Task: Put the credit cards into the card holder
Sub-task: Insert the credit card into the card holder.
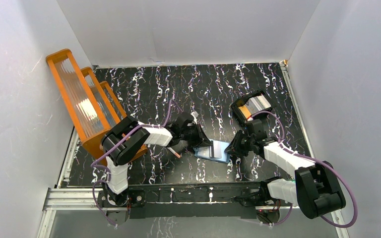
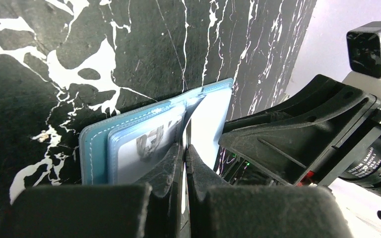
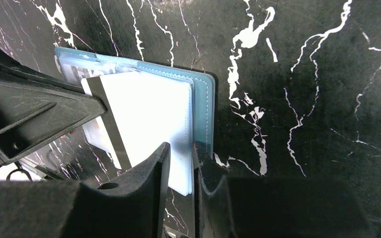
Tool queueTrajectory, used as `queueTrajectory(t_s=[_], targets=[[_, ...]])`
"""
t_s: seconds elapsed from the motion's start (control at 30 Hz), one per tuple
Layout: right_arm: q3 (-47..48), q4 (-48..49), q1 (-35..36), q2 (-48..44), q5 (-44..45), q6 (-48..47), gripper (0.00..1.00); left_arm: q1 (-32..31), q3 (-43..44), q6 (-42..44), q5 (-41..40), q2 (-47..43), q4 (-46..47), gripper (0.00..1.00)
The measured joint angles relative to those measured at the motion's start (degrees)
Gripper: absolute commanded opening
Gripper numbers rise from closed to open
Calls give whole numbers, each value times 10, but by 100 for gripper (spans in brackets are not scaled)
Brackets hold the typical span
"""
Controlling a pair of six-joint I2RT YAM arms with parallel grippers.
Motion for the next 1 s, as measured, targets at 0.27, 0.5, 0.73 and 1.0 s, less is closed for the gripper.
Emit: queueTrajectory(t_s=[0.27,0.5,0.73,1.0], targets=[[0,-1,0,0,0,-2,31,-1,45,50,18,2,-91,0],[0,-3,0,-2,0,-7,31,-1,84,91,30,10,-150,0],[1,-7,0,-5,0,-15,31,-1,88,90,45,25,-130,15],[16,-46,0,-13,16,-29,31,-7,88,92,43,19,-132,35]])
